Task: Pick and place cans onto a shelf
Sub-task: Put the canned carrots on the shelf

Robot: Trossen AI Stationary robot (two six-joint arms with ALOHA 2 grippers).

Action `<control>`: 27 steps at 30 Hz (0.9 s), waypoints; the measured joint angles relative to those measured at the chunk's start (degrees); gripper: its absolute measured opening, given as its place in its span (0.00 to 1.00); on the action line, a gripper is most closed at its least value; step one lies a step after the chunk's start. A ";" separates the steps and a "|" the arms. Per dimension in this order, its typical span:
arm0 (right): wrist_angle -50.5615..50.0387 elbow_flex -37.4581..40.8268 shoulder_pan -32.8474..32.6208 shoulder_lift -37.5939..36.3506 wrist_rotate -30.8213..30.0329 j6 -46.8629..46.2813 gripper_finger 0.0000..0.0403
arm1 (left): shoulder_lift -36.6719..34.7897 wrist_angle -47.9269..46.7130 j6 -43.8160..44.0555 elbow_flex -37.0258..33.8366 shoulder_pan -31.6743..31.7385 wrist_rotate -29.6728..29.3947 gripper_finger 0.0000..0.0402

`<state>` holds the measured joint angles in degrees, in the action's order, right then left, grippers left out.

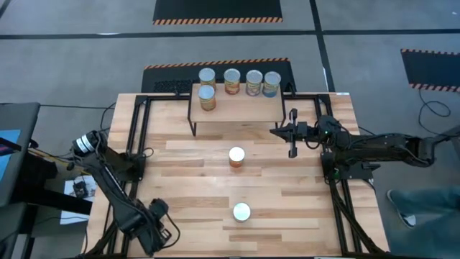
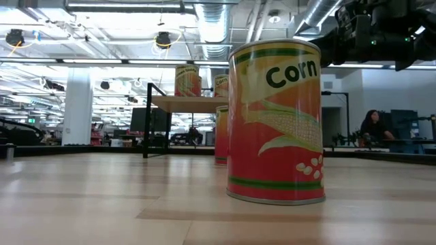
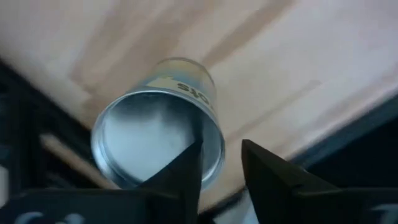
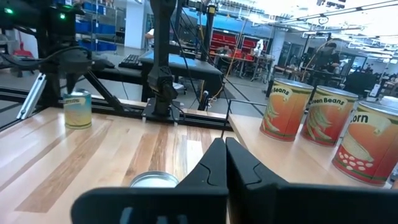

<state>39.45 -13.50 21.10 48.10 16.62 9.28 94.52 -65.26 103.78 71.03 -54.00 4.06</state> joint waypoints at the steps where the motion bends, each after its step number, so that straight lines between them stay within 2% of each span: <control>1: -0.08 0.00 0.00 0.00 0.00 0.02 0.01 | 0.01 -1.04 0.00 -0.05 -0.06 -0.02 0.24; 7: -0.23 0.00 0.00 0.00 -0.09 0.65 0.02 | 0.03 -2.88 -3.95 -0.05 0.63 -2.78 0.03; 12: -1.51 0.00 0.03 0.02 -0.22 0.92 0.02 | -2.64 -3.06 -6.71 -0.66 3.16 -13.67 0.00; 15: -0.72 -0.04 0.04 0.00 -0.24 1.25 0.02 | -6.52 -3.16 -11.53 -0.42 6.43 -19.12 0.00; 21: 1.57 -0.04 0.08 0.02 -0.43 2.92 0.02 | -10.21 -3.18 -31.25 -0.38 18.73 -26.36 0.00; 24: 1.96 -0.04 0.44 -0.02 -0.44 2.99 0.02 | -10.34 1.31 -45.33 -0.42 27.32 -25.07 0.00; 27: 1.90 -0.04 0.89 0.00 -0.44 2.94 0.02 | -10.35 10.22 -60.70 -0.42 34.39 -22.59 0.00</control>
<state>41.35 -13.54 21.99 48.10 16.19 12.22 84.17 -55.05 43.07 70.61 -19.61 -18.52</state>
